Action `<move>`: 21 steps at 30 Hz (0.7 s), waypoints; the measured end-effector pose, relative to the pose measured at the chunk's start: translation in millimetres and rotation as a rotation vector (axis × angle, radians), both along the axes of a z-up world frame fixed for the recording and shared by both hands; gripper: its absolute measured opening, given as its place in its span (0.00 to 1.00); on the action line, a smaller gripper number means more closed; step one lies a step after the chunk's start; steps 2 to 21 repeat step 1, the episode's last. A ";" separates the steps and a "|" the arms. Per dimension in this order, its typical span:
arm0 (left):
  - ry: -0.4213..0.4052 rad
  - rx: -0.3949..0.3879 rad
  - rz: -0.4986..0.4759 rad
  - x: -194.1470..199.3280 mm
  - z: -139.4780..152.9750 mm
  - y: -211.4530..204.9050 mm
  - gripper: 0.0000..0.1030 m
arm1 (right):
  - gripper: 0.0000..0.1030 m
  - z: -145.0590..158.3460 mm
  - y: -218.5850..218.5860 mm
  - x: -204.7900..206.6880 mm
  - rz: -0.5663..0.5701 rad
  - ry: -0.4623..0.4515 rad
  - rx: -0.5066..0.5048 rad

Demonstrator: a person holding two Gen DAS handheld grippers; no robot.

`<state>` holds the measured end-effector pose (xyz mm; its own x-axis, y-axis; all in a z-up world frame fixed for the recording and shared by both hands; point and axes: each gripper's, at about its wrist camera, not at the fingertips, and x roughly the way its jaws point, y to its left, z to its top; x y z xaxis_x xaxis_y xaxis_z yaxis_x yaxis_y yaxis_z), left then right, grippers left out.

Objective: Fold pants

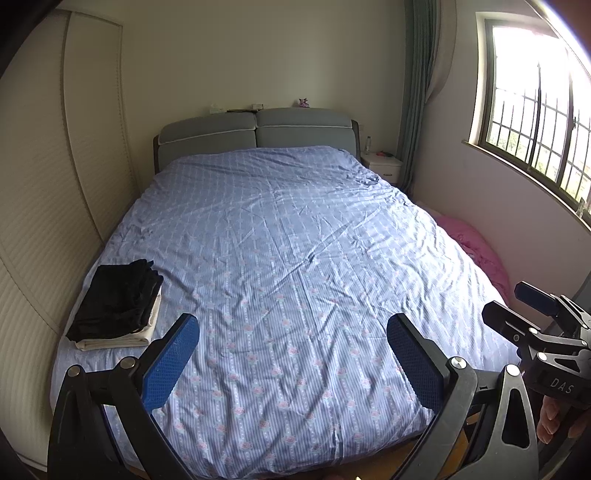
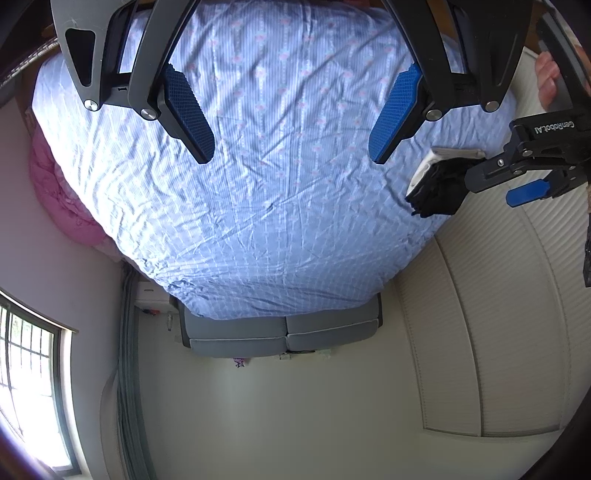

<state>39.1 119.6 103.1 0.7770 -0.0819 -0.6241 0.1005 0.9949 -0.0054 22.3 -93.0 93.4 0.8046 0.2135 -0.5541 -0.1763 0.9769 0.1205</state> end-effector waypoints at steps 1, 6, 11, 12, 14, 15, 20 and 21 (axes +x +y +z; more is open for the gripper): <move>0.000 -0.001 -0.001 0.3 -0.3 0.9 1.00 | 0.84 -0.1 0.5 0.3 -0.001 0.001 -0.001; 0.000 -0.001 -0.001 0.3 -0.3 0.9 1.00 | 0.84 -0.1 0.5 0.3 -0.001 0.001 -0.001; 0.000 -0.001 -0.001 0.3 -0.3 0.9 1.00 | 0.84 -0.1 0.5 0.3 -0.001 0.001 -0.001; 0.000 -0.001 -0.001 0.3 -0.3 0.9 1.00 | 0.84 -0.1 0.5 0.3 -0.001 0.001 -0.001; 0.000 -0.001 -0.001 0.3 -0.3 0.9 1.00 | 0.84 -0.1 0.5 0.3 -0.001 0.001 -0.001; 0.000 -0.001 -0.001 0.3 -0.3 0.9 1.00 | 0.84 -0.1 0.5 0.3 -0.001 0.001 -0.001; 0.000 -0.001 -0.001 0.3 -0.3 0.9 1.00 | 0.84 -0.1 0.5 0.3 -0.001 0.001 -0.001; 0.000 -0.001 -0.001 0.3 -0.3 0.9 1.00 | 0.84 -0.1 0.5 0.3 -0.001 0.001 -0.001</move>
